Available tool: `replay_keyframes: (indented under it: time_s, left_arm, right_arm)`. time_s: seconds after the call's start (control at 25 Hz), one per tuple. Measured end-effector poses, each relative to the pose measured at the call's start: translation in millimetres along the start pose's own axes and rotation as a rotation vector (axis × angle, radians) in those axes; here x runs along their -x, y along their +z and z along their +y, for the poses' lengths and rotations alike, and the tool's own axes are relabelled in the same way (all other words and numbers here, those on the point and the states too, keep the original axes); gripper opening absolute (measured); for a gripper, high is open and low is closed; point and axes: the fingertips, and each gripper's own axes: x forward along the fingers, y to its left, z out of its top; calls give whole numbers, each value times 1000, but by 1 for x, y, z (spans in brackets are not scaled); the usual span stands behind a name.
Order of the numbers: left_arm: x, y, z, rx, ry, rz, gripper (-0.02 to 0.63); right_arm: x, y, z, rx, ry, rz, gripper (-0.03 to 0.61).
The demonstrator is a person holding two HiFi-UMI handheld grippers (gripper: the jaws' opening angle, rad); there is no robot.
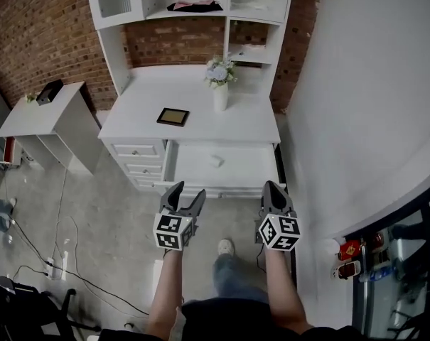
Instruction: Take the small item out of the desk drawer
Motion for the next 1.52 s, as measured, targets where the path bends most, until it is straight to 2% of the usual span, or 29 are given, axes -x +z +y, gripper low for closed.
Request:
replay_keyframes:
  time_s: [0.24, 0.48, 0.84, 1.2, 1.52]
  left_arm:
    - [-87, -5, 39, 9, 29, 83, 272]
    - [-166, -13, 76, 34, 63, 136, 272]
    - [-233, -37, 101, 62, 18, 238, 272]
    - [-294, -97, 105, 77, -58, 447, 277]
    - [-330, -190, 104, 54, -89, 725, 308]
  right_arm:
    - [-106, -19, -32, -33, 18, 94, -2]
    - [-202, -29, -53, -54, 62, 142, -2]
    - [-276, -34, -53, -29, 78, 181, -2]
    - [-312, -49, -63, -8, 56, 238, -2]
    - [-329, -93, -72, 0, 50, 329, -2]
